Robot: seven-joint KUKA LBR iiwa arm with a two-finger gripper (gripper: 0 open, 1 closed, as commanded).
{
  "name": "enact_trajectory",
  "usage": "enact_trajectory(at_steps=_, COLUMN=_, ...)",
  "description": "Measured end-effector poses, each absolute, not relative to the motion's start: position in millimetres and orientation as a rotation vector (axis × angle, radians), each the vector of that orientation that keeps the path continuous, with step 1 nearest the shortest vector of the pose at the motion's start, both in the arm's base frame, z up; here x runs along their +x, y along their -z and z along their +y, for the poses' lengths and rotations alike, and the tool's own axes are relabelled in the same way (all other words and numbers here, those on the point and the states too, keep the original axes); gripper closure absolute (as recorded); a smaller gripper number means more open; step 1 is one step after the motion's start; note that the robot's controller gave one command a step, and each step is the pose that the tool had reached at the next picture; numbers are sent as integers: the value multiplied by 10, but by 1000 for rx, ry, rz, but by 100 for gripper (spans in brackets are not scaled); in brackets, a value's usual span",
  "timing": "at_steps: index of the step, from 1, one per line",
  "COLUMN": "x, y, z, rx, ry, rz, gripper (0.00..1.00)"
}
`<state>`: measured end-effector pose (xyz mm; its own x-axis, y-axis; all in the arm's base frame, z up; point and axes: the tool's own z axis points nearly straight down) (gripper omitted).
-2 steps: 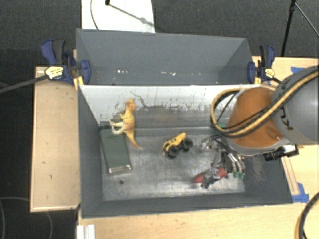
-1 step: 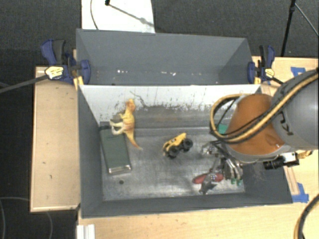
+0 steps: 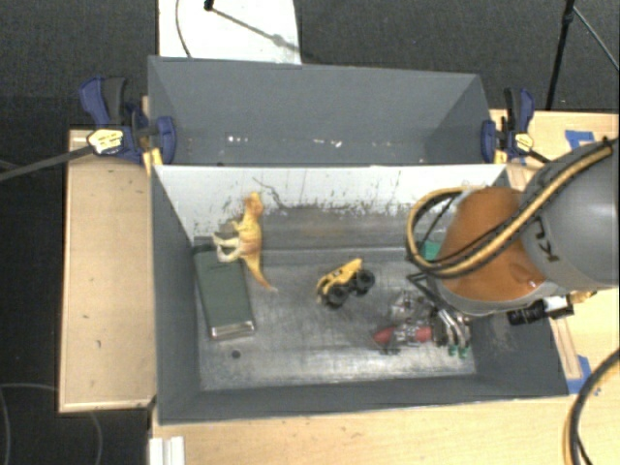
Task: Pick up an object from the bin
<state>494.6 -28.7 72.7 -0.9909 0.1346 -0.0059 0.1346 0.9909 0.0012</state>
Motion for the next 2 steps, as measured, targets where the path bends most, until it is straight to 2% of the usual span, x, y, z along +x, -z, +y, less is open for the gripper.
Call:
enact_trajectory(at_steps=1, x=4946, y=-727, z=-287, rx=210, ry=-1, rz=3129, gripper=100)
enact_trajectory(at_steps=2, x=5006, y=-2119, z=-379, rx=153, ry=0, rz=3130, gripper=100)
